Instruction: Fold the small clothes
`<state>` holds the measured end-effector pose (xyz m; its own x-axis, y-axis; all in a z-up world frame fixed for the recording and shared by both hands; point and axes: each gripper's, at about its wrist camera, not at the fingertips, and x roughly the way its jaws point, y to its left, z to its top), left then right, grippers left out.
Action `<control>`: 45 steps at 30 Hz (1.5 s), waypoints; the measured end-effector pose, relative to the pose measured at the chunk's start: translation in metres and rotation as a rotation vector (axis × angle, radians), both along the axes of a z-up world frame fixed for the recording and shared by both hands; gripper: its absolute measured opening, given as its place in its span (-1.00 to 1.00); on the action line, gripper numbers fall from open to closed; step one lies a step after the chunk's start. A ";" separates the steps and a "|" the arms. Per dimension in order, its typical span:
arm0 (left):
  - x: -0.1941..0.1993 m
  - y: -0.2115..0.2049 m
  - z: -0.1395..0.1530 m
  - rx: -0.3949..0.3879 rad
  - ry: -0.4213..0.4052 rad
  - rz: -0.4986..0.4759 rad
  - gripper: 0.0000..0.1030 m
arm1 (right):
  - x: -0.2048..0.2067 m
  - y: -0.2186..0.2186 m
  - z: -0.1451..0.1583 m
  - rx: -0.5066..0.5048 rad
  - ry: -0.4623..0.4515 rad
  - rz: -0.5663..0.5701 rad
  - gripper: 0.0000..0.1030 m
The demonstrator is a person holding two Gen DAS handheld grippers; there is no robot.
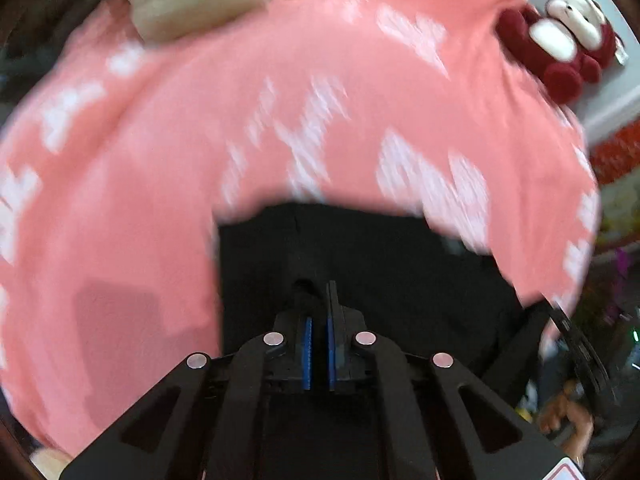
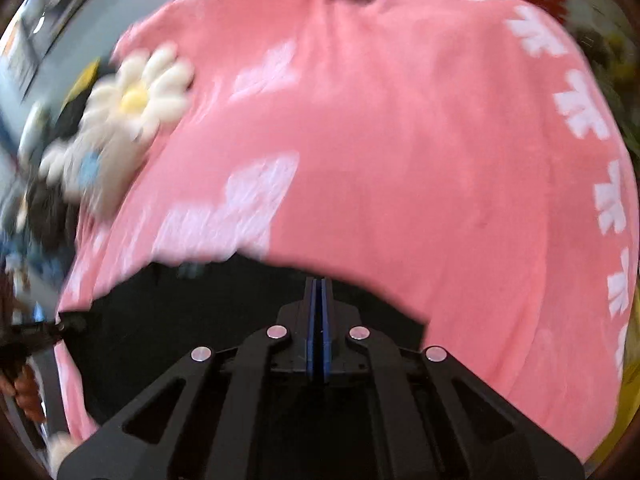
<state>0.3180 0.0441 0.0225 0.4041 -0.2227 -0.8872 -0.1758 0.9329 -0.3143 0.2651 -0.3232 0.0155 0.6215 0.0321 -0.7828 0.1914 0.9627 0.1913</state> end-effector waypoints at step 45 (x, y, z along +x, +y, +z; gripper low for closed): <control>-0.067 0.028 -0.022 -0.064 -0.015 -0.090 0.42 | -0.046 0.061 0.005 0.033 -0.030 0.190 -0.66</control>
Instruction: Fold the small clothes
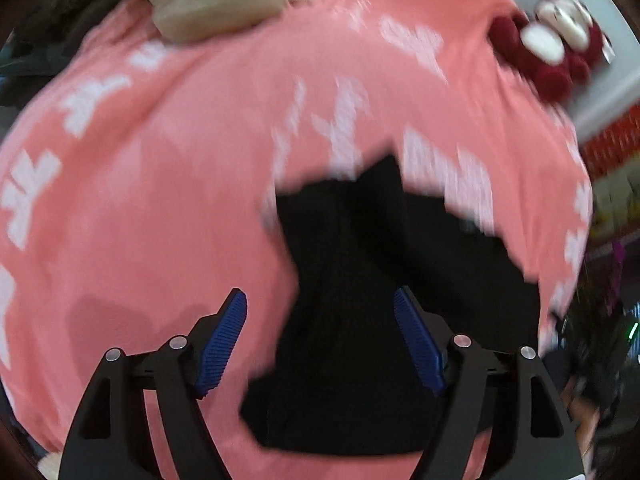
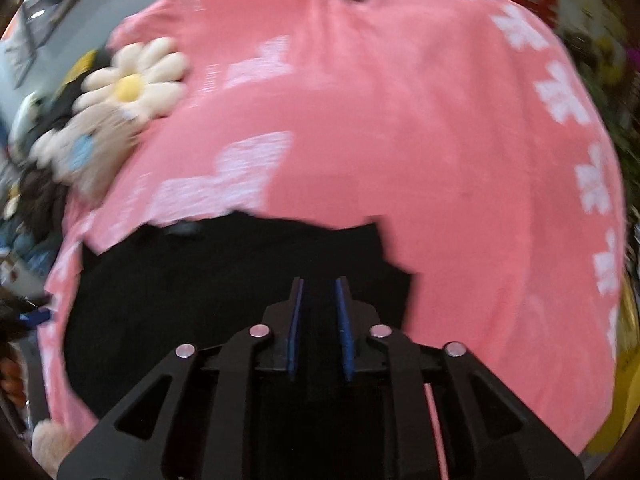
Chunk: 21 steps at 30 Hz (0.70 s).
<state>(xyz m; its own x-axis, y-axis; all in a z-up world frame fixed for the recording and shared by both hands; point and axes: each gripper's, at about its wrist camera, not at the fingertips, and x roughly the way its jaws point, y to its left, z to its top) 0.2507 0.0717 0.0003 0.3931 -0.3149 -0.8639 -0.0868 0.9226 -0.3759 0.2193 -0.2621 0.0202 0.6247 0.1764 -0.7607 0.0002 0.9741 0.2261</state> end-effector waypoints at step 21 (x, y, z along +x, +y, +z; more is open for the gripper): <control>-0.042 0.010 -0.018 -0.048 0.012 -0.058 -0.54 | 0.126 0.229 0.006 0.045 0.014 0.309 -0.92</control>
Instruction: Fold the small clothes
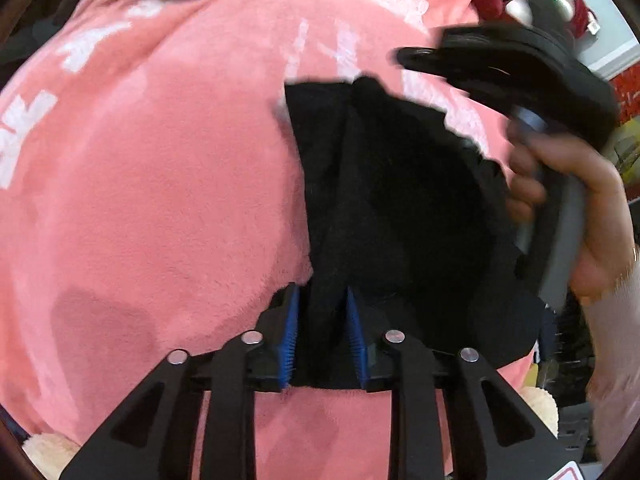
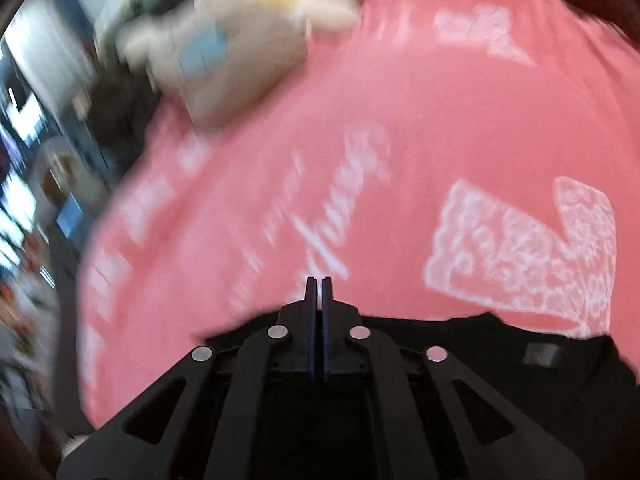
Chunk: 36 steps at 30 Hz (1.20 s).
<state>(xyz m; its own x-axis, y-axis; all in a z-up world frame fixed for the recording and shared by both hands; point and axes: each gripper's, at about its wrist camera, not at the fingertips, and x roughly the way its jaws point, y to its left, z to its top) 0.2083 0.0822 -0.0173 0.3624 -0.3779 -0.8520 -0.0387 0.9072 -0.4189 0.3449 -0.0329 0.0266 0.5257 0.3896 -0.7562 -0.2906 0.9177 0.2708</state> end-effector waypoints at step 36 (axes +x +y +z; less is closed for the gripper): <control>0.088 0.010 0.030 -0.040 -0.109 0.052 -0.46 | -0.124 -0.302 -0.020 -0.016 0.013 -0.459 -0.17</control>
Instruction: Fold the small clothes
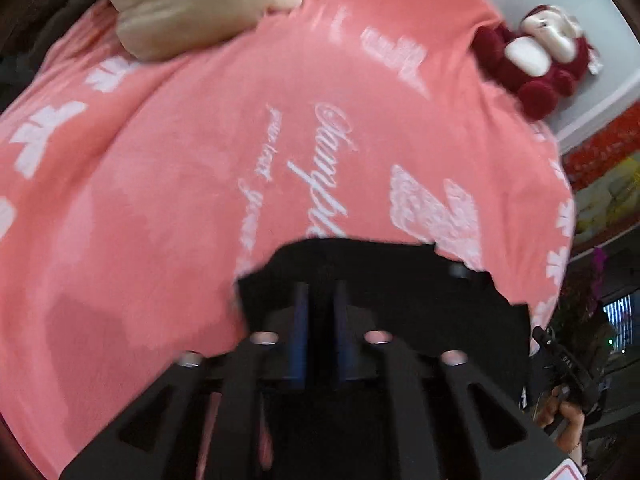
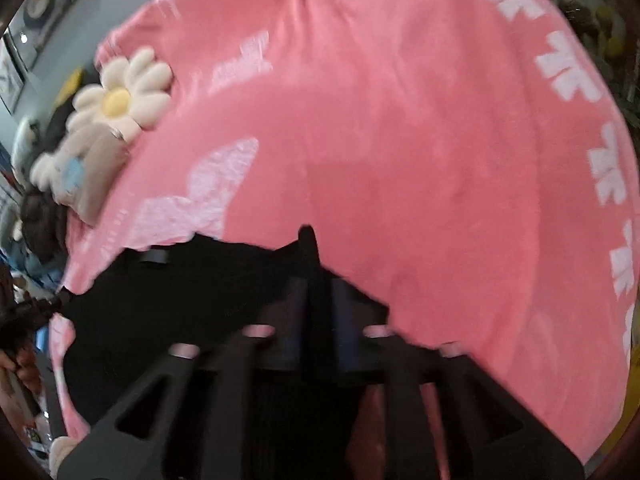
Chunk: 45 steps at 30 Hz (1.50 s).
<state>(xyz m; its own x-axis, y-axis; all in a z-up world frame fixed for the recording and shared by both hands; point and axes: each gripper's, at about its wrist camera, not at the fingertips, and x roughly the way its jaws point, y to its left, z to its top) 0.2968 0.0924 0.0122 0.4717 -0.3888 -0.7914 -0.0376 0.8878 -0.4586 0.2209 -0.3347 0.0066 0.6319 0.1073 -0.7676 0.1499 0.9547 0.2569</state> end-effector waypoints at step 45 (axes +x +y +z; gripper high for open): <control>-0.145 0.016 -0.023 0.145 0.116 -0.025 -0.06 | -0.112 0.046 -0.024 -0.084 0.176 0.032 -0.70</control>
<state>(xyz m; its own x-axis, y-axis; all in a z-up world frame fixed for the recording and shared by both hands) 0.1522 0.1081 -0.0103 0.3656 -0.2775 -0.8884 -0.0599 0.9455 -0.3200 0.1093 -0.2890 -0.0177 0.4841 0.0558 -0.8732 0.1551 0.9767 0.1484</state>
